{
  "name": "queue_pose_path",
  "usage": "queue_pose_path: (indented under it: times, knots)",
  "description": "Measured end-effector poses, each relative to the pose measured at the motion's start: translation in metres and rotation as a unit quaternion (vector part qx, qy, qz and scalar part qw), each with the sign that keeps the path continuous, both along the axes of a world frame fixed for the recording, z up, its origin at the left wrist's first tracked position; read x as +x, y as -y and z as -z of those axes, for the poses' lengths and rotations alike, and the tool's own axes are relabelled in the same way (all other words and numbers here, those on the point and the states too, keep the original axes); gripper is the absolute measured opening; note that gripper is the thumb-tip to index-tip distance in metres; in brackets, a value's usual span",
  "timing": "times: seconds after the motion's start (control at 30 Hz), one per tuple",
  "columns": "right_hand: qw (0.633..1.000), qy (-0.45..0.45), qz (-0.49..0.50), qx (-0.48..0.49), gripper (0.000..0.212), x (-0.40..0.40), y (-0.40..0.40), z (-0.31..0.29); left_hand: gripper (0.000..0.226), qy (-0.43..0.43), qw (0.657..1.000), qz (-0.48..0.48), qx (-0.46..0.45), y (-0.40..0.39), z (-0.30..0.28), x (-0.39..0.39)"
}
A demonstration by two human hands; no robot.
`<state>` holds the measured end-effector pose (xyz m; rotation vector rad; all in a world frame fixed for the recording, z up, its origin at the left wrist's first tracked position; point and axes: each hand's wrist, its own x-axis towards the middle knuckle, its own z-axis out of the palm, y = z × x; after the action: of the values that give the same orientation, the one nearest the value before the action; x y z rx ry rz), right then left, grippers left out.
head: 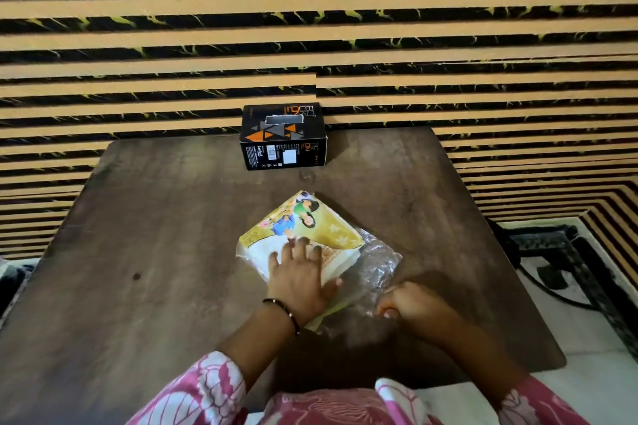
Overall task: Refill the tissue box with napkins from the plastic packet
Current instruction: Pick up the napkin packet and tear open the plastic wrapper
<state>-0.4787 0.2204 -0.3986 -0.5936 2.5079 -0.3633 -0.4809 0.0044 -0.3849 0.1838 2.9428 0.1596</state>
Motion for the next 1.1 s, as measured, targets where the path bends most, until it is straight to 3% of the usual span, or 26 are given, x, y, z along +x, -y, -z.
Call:
queue_pose_path:
  times: [0.13,0.2,0.3,0.37,0.47,0.53,0.67,0.73,0.8,0.83,0.93,0.97,1.0,1.1]
  knots:
    - [1.0,-0.025,-0.016,0.007,0.022,0.003,0.001,0.007,0.067,0.046,0.995,0.085,-0.002,-0.029,-0.003,0.015]
    - [0.998,-0.056,-0.033,0.01,0.03,0.006,-0.003,0.011,0.05,0.069,0.994,0.086,-0.022,-0.031,-0.008,0.011]
    - [0.998,-0.051,-0.038,-0.021,0.03,0.01,-0.007,0.014,0.02,0.013,0.998,0.042,0.055,-0.019,-0.012,-0.002]
    - [0.989,-0.016,0.043,-0.138,0.02,0.011,0.0,0.0,0.017,-0.033,0.991,0.005,0.132,-0.013,-0.017,-0.01]
    - [0.907,-0.107,0.22,-0.342,0.008,0.005,0.015,-0.025,0.018,-0.062,0.981,-0.021,0.183,-0.011,-0.027,-0.017]
    - [0.87,-0.11,0.277,-0.393,0.011,-0.001,0.026,-0.032,0.022,-0.06,0.979,-0.03,0.193,-0.013,-0.028,-0.017]
    - [0.932,0.024,0.26,-0.251,0.02,-0.006,0.046,-0.005,0.03,-0.041,0.978,-0.037,0.202,-0.02,-0.025,-0.008]
    - [0.925,0.043,0.299,-0.232,0.025,-0.004,0.054,0.013,0.031,-0.037,0.978,-0.036,0.2,-0.022,-0.024,-0.005]
    - [0.88,0.049,0.374,-0.288,0.024,-0.001,0.058,0.022,0.031,-0.024,0.979,-0.027,0.201,-0.021,-0.021,-0.002]
    - [0.837,0.071,0.421,-0.342,0.022,-0.001,0.059,0.023,0.03,-0.016,0.979,-0.014,0.203,-0.02,-0.02,-0.001]
    - [0.657,0.219,0.521,-0.499,0.022,-0.006,0.065,0.018,0.03,0.018,0.979,0.047,0.199,-0.019,-0.017,0.0]
    - [0.621,0.25,0.532,-0.519,0.023,-0.009,0.065,0.017,0.032,0.022,0.978,0.061,0.197,-0.018,-0.019,-0.002]
    - [0.603,0.265,0.538,-0.526,0.022,-0.013,0.064,0.017,0.035,0.019,0.979,0.062,0.195,-0.015,-0.02,-0.007]
    - [0.602,0.282,0.553,-0.503,0.018,-0.023,0.062,0.019,0.036,-0.04,0.971,-0.004,0.236,0.011,-0.021,-0.032]
